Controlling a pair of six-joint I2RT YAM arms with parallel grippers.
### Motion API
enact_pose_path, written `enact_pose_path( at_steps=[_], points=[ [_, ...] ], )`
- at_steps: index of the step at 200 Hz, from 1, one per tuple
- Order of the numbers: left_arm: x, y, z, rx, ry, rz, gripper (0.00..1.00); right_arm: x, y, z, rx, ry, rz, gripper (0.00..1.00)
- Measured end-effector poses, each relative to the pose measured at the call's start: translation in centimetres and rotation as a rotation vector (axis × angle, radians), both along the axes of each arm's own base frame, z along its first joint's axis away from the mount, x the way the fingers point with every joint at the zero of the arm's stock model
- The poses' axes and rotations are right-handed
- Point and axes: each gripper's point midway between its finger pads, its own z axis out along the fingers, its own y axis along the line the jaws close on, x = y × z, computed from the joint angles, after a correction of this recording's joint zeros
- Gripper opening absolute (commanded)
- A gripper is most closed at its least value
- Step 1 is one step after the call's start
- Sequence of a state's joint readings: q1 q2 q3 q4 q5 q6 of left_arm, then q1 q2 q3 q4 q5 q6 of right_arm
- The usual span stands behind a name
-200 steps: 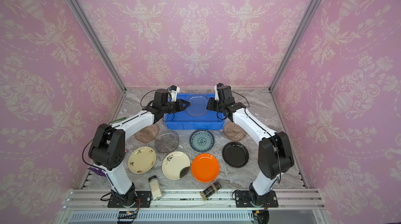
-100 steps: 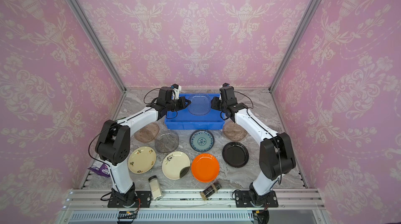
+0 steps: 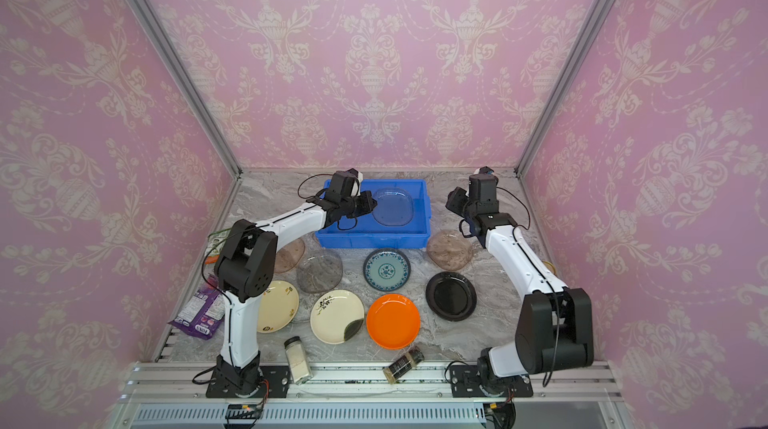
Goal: Place the plates into the plastic bin on the countertop
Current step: 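Lower the clear plate into the bin with left gripper while right gripper withdraws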
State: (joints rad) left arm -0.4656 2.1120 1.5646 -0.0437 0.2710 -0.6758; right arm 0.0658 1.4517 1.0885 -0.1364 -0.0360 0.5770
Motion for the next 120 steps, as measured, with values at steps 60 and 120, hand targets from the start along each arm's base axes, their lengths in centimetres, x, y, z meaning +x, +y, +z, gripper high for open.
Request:
enact_pose_path(
  at_steps=[60, 120],
  points=[
    [1.7, -1.3, -2.1, 0.018, 0.014, 0.010, 0.00, -0.4, -1.3, -2.5, 0.015, 0.048, -0.017, 0.45],
    [2.1, -2.1, -4.4, 0.034, 0.045, 0.001, 0.00, -0.7, -1.0, -3.4, 0.046, 0.067, -0.019, 0.45]
  ],
)
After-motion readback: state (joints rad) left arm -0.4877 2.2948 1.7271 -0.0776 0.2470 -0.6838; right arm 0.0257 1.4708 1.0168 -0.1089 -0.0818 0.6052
